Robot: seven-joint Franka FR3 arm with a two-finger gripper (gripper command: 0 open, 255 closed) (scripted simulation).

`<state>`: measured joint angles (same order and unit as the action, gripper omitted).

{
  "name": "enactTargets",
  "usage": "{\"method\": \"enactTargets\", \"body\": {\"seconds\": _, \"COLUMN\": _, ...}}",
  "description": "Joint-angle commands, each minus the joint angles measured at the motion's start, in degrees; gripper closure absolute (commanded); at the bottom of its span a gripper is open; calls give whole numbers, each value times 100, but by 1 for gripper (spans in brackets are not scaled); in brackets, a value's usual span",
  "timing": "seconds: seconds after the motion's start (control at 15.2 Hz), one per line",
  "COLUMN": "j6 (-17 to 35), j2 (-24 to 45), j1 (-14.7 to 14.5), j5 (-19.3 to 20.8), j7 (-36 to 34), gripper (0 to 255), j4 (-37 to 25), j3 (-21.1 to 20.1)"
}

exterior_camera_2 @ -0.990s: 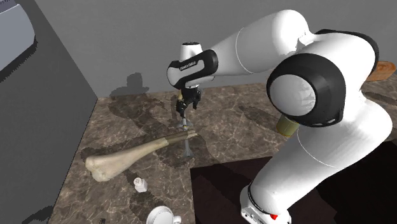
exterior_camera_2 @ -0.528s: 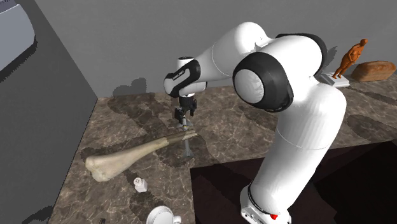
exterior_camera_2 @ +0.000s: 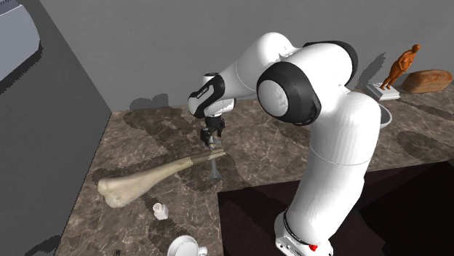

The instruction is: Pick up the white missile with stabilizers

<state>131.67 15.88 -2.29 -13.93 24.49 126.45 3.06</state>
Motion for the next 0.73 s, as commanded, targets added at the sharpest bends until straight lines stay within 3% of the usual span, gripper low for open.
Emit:
{"method": "enactTargets", "body": {"seconds": 0.0, "j6": 15, "j2": 11, "j1": -2, "j5": -4, "j7": 1, "gripper": 255, "j4": 2, "j3": -3}}
{"method": "enactTargets", "body": {"seconds": 0.66, "j6": -48, "j2": -46, "j1": -1, "j5": 13, "j7": -14, "gripper": 255, "j4": -6, "j3": 5}}
